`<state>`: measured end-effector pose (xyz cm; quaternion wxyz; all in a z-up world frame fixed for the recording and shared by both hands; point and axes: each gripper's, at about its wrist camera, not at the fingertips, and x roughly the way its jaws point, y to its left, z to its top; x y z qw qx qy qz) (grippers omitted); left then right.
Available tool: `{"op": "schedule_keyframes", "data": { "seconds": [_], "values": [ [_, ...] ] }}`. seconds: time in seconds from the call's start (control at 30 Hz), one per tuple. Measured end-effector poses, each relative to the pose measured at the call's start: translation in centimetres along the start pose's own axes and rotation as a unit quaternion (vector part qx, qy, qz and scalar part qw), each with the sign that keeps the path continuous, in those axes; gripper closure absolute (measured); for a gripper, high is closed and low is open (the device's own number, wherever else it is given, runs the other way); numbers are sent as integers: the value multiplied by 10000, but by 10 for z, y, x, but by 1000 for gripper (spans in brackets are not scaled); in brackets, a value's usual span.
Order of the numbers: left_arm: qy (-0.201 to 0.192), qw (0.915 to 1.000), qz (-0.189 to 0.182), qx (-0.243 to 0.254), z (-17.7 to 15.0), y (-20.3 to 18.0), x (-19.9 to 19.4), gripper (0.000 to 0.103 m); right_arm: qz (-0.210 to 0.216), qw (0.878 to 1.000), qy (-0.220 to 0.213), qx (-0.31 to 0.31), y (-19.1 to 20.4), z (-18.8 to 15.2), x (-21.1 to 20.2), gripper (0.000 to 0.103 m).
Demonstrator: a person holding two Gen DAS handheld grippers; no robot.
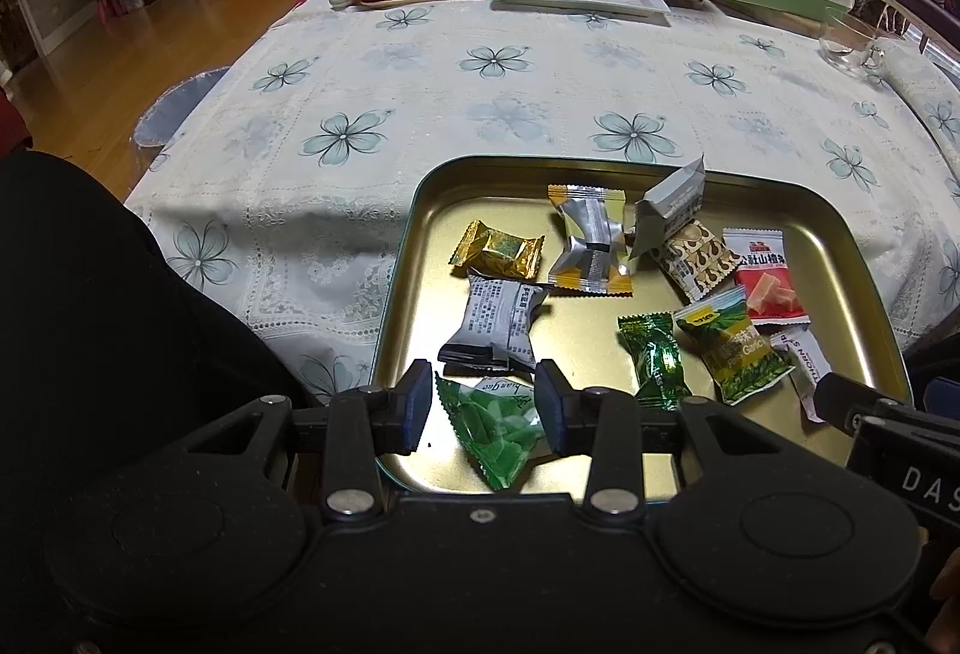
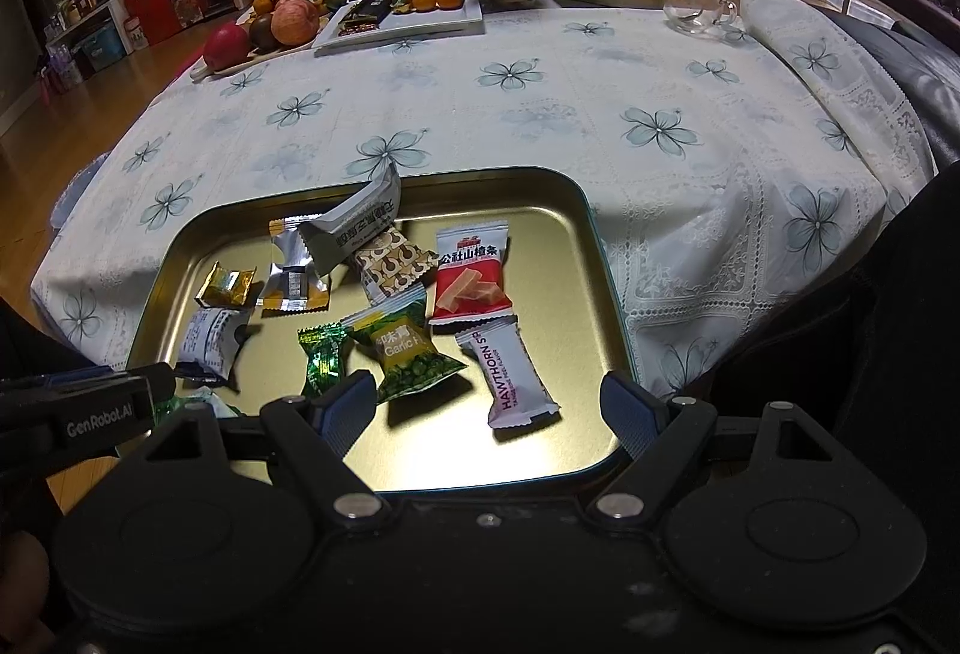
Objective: Organize snacks
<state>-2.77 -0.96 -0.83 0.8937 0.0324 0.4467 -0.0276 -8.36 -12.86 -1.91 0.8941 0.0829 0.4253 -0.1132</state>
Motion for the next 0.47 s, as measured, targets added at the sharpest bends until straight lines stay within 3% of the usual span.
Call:
{"op": "schedule_keyframes", "data": {
  "seconds": [0.47],
  "values": [
    [46,9998,11,-168,1,5,2,56,15,10000,18,-26,0,-1,2,18]
  ]
}}
